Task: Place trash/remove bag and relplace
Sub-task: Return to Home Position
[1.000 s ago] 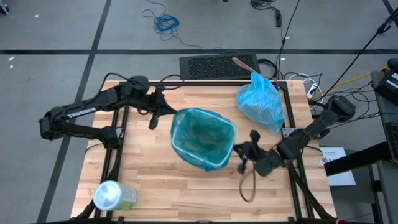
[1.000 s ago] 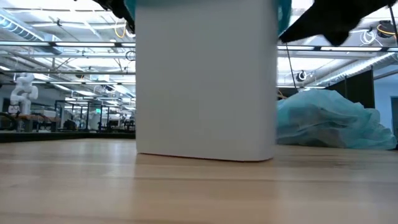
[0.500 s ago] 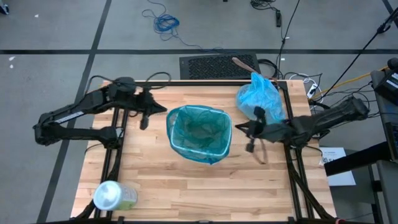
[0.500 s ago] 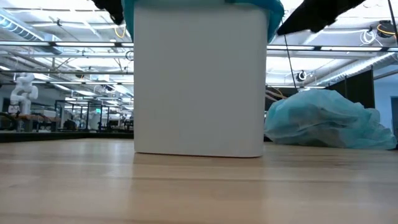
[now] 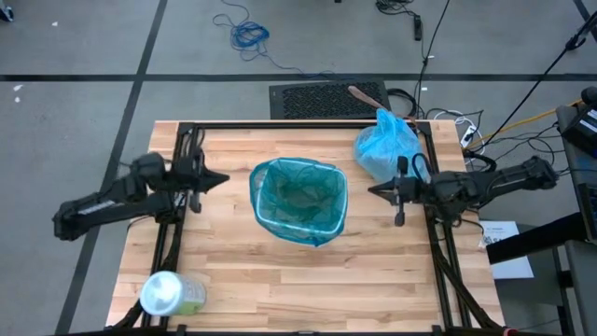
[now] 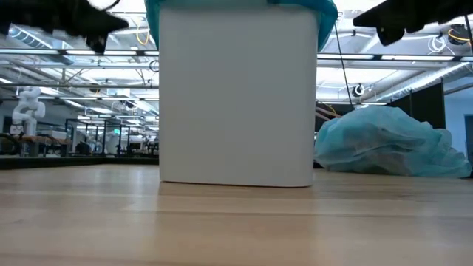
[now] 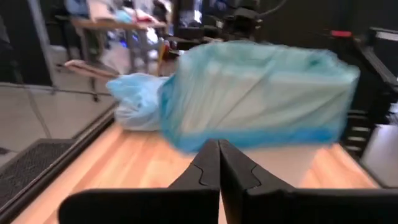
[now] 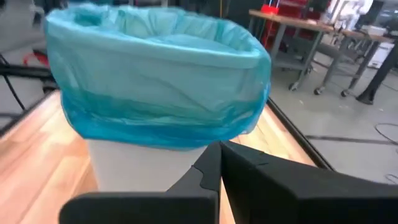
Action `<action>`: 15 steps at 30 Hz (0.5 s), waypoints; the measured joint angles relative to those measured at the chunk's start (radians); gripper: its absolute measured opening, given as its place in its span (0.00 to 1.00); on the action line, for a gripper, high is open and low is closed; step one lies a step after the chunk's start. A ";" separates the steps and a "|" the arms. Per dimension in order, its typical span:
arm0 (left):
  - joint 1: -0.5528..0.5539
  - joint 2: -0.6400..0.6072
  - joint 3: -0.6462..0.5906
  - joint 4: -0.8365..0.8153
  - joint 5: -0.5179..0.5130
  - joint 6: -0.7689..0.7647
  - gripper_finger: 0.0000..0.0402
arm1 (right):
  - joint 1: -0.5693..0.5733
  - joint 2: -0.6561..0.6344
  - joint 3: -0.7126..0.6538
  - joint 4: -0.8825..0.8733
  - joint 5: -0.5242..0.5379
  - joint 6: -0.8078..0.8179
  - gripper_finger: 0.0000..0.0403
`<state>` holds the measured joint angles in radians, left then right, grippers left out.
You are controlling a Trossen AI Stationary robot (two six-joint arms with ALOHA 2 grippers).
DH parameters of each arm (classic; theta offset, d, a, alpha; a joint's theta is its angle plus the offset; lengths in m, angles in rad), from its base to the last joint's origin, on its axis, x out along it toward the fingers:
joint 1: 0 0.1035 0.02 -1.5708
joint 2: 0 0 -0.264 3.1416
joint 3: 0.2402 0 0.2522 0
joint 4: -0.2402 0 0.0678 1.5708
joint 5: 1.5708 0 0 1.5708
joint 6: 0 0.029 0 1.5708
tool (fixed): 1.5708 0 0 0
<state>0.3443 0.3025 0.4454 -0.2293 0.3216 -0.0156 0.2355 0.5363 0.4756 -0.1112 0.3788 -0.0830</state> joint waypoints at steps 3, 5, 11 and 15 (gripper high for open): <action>0.000 -0.106 -0.158 0.133 -0.038 -0.026 0.00 | -0.034 -0.046 -0.060 0.051 -0.042 0.012 0.00; 0.000 -0.152 -0.224 0.162 -0.052 -0.030 0.00 | -0.052 -0.071 -0.118 0.114 -0.048 0.019 0.00; 0.000 -0.195 -0.333 0.173 -0.096 -0.057 0.00 | -0.103 -0.137 -0.316 0.300 -0.071 0.039 0.00; -0.016 -0.224 -0.358 0.187 -0.096 -0.004 0.00 | -0.099 -0.208 -0.409 0.363 -0.090 0.084 0.00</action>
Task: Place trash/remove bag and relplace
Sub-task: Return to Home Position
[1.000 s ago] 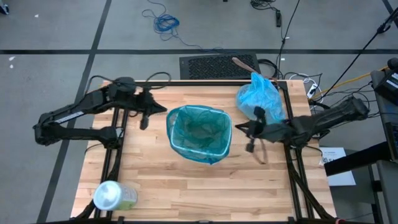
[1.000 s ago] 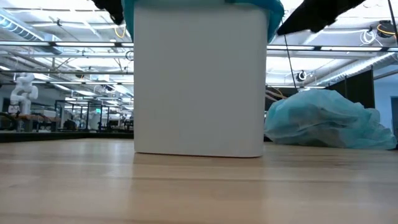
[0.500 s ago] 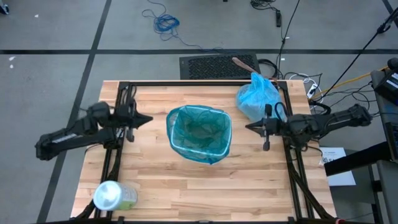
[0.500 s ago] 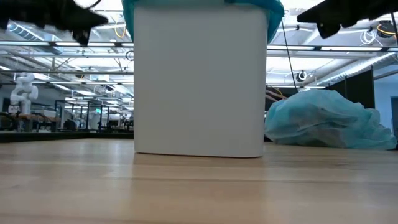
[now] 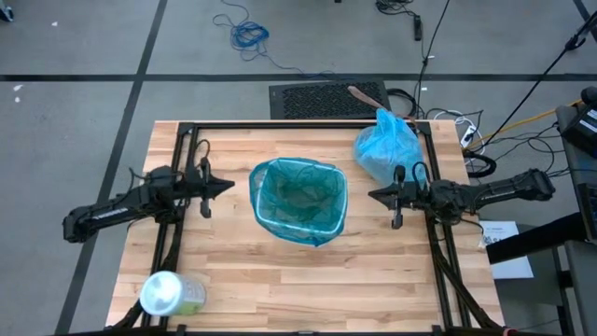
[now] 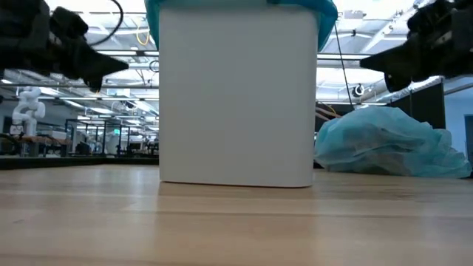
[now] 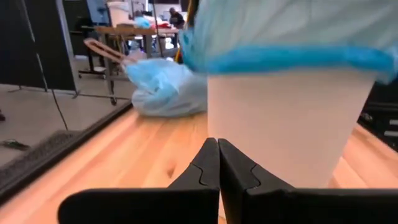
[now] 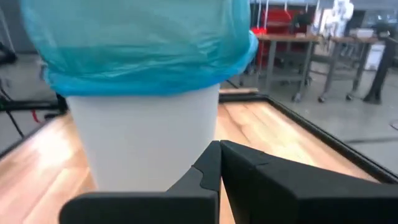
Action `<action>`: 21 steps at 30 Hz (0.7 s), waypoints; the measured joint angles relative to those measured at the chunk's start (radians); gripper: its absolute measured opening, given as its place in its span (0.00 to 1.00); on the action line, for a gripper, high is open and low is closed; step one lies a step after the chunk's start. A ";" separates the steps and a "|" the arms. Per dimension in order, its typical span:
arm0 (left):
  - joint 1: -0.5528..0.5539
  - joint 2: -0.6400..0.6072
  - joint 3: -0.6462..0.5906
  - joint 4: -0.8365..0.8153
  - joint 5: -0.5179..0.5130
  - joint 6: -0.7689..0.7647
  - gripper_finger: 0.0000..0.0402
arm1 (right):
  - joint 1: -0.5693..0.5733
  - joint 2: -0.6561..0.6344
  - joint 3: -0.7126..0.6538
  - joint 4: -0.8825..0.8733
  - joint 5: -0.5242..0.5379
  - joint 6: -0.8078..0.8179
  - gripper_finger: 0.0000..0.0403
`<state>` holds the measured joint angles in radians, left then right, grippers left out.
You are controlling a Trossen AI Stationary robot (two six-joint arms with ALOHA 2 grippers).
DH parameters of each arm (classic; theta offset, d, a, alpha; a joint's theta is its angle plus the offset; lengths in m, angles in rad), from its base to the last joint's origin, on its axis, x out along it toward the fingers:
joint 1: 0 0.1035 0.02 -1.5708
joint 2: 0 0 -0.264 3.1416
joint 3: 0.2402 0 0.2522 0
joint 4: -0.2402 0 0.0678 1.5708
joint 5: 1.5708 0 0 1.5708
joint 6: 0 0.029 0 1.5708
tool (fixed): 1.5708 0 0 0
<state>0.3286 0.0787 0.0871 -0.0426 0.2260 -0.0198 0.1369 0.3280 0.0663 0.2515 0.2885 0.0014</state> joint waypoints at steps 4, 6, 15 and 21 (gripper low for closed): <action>-0.019 -0.014 -0.079 0.078 -0.015 0.007 0.00 | 0.001 -0.050 -0.053 0.042 0.041 -0.010 0.00; -0.031 -0.011 -0.079 0.082 -0.047 0.020 0.00 | -0.002 -0.050 -0.052 0.017 0.123 -0.028 0.00; -0.044 -0.011 -0.079 0.081 -0.226 0.105 0.00 | -0.058 -0.001 -0.053 -0.072 0.238 -0.013 0.00; -0.044 -0.011 -0.079 0.078 -0.243 0.107 0.00 | -0.072 -0.008 -0.053 -0.045 0.239 -0.050 0.00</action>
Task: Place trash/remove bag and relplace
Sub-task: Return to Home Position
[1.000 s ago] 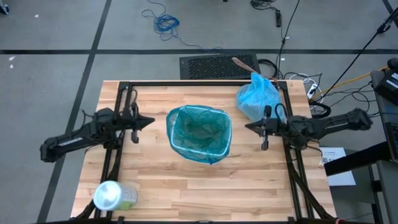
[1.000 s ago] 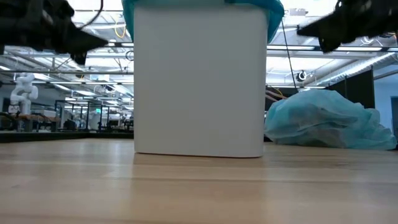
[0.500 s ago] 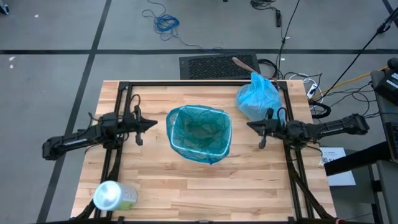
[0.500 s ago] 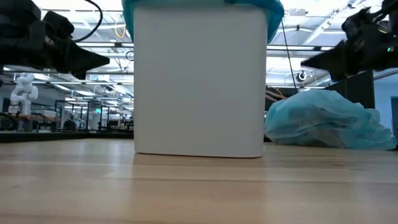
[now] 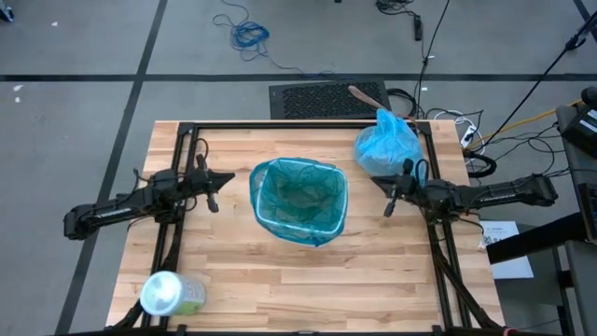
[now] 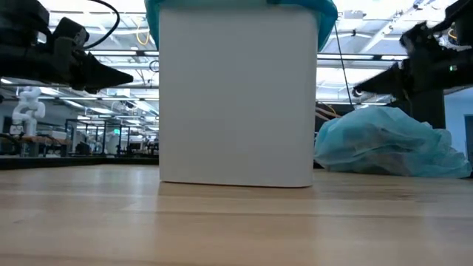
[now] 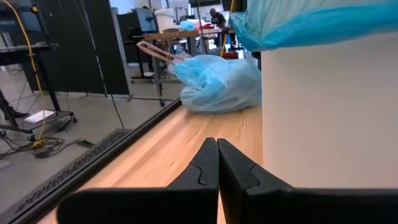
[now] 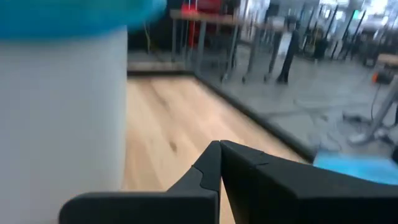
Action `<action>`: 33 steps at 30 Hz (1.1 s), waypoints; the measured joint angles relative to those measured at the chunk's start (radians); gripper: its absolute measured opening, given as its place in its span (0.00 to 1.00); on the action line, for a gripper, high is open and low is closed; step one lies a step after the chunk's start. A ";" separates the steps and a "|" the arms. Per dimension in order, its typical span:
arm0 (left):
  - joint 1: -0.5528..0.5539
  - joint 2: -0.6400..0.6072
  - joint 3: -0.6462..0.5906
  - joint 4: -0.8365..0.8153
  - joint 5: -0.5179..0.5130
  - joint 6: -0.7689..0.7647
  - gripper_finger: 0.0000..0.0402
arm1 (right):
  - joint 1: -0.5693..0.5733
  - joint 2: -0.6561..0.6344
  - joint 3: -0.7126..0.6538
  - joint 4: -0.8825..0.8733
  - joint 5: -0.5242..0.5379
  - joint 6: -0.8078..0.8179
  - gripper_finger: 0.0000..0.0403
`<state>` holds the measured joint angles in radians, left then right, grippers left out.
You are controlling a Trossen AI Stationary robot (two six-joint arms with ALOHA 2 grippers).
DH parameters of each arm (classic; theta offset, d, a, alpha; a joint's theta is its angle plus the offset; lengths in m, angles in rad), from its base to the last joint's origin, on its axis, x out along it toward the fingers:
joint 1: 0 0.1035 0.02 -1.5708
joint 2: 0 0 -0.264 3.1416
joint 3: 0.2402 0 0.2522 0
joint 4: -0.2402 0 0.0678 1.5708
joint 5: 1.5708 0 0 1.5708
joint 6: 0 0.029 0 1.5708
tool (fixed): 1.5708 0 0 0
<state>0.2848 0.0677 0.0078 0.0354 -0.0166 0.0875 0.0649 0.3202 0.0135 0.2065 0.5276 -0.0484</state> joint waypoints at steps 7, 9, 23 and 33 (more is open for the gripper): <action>0.000 -0.007 0.000 0.024 0.000 0.016 0.00 | 0.045 -0.129 0.001 0.076 0.000 -0.116 0.00; 0.000 -0.020 0.000 0.044 0.000 0.050 0.00 | 0.054 -0.193 0.001 -0.004 -0.001 -0.105 0.00; 0.001 -0.068 0.000 -0.017 -0.048 0.030 0.00 | 0.085 -0.317 0.116 -0.328 -0.010 -0.096 0.00; 0.001 -0.062 0.000 -0.018 -0.045 0.030 0.00 | 0.067 -0.315 0.000 -0.131 -0.003 -0.119 0.00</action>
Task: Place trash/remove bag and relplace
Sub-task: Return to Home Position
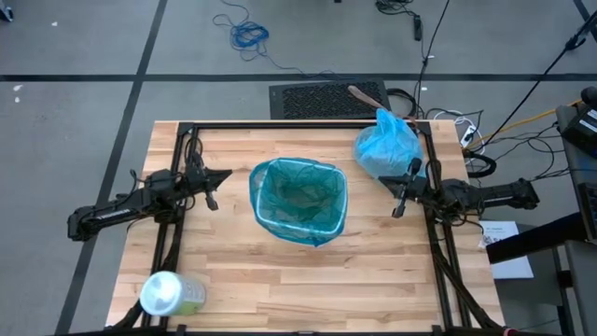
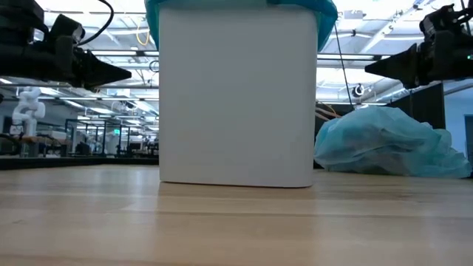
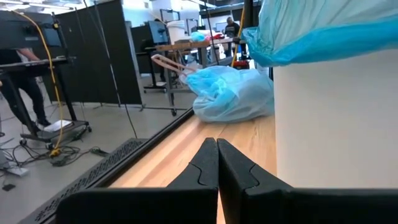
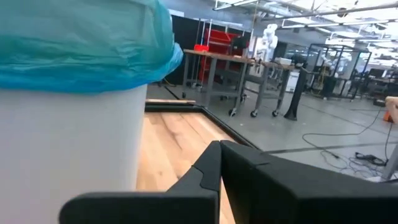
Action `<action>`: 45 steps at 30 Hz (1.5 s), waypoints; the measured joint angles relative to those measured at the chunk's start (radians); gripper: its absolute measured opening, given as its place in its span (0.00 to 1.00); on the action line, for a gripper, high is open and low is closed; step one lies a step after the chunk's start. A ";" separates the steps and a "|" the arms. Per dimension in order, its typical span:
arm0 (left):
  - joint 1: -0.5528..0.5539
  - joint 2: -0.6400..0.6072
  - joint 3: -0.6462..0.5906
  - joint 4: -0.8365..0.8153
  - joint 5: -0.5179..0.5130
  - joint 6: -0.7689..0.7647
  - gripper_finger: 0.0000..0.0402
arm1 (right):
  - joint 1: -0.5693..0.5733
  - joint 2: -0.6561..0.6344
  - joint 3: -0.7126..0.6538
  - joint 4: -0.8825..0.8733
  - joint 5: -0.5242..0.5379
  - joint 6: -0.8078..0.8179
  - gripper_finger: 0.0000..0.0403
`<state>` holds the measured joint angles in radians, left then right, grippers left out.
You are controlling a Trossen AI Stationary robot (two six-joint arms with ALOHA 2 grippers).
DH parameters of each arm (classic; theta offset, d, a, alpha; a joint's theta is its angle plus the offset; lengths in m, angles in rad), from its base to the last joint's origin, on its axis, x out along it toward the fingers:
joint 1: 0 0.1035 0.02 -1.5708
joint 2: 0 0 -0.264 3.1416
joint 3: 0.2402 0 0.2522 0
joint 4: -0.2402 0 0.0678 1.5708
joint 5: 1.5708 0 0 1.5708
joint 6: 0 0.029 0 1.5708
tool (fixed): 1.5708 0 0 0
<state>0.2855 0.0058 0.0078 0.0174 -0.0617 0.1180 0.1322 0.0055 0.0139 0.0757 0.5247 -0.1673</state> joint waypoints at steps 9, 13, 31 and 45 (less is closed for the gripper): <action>0.000 0.000 0.000 0.000 0.000 -0.001 0.00 | 0.000 0.000 0.000 -0.001 0.000 0.235 0.00; 0.000 0.000 0.000 0.000 0.000 -0.001 0.00 | 0.000 0.000 0.000 -0.001 -0.001 0.238 0.00; 0.000 0.000 0.000 0.000 0.000 -0.003 0.00 | 0.000 0.000 0.000 -0.001 -0.001 0.234 0.00; 0.000 0.000 0.000 0.000 0.000 0.000 0.00 | 0.000 0.000 0.000 -0.001 -0.001 0.234 0.00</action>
<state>0.2855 0.0059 0.0074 0.0174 -0.0612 0.1177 0.1322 0.0055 0.0139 0.0746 0.5240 0.0669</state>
